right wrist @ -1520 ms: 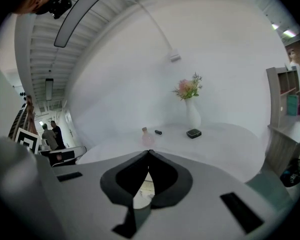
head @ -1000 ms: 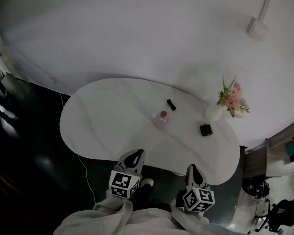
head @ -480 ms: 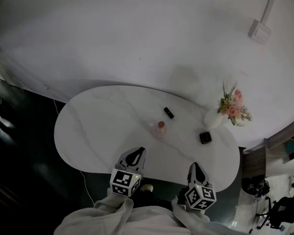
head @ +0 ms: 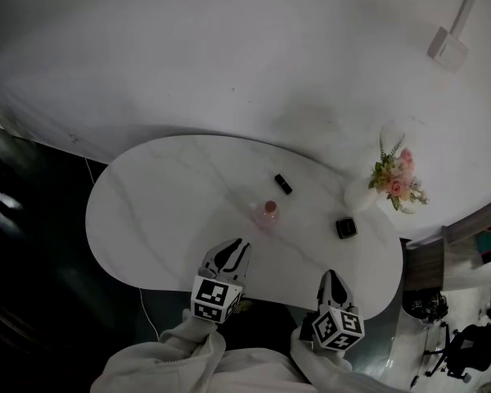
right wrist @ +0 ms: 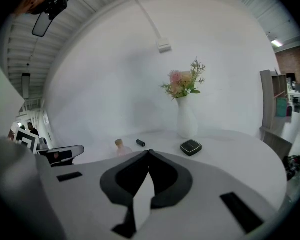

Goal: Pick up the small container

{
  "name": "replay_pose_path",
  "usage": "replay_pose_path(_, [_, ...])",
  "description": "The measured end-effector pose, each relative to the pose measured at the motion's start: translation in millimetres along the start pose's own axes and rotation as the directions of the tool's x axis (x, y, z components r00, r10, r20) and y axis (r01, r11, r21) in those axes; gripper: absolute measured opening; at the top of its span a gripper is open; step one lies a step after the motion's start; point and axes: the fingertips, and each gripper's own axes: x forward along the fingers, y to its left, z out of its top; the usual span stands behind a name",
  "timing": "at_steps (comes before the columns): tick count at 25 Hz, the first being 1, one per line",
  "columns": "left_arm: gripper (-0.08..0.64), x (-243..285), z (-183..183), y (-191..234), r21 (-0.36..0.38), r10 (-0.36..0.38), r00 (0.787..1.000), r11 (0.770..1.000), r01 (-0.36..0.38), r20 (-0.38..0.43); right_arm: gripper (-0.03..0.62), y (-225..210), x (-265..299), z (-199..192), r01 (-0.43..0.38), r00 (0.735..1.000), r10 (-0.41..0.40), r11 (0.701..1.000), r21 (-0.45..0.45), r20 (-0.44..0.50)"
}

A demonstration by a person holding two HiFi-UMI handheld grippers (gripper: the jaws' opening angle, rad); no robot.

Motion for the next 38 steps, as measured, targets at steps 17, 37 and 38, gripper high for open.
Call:
replay_pose_path(17, [0.229,73,-7,5,-0.026,-0.021,0.998,0.999,0.020,-0.055,0.049,-24,37,8,-0.032,0.993,0.026,0.998,-0.056,-0.112])
replay_pose_path(37, [0.229,155,-18,10,0.071,0.031,0.992,0.997,-0.022,-0.124,0.049,-53,83,-6,-0.056,0.972,0.054,0.998,-0.005,-0.227])
replay_pose_path(38, [0.229,157,-17,10,0.077,0.038,0.992,0.997,-0.029,-0.118,0.049,-55,84,-7,-0.054,0.972,0.052,0.999,-0.001,-0.230])
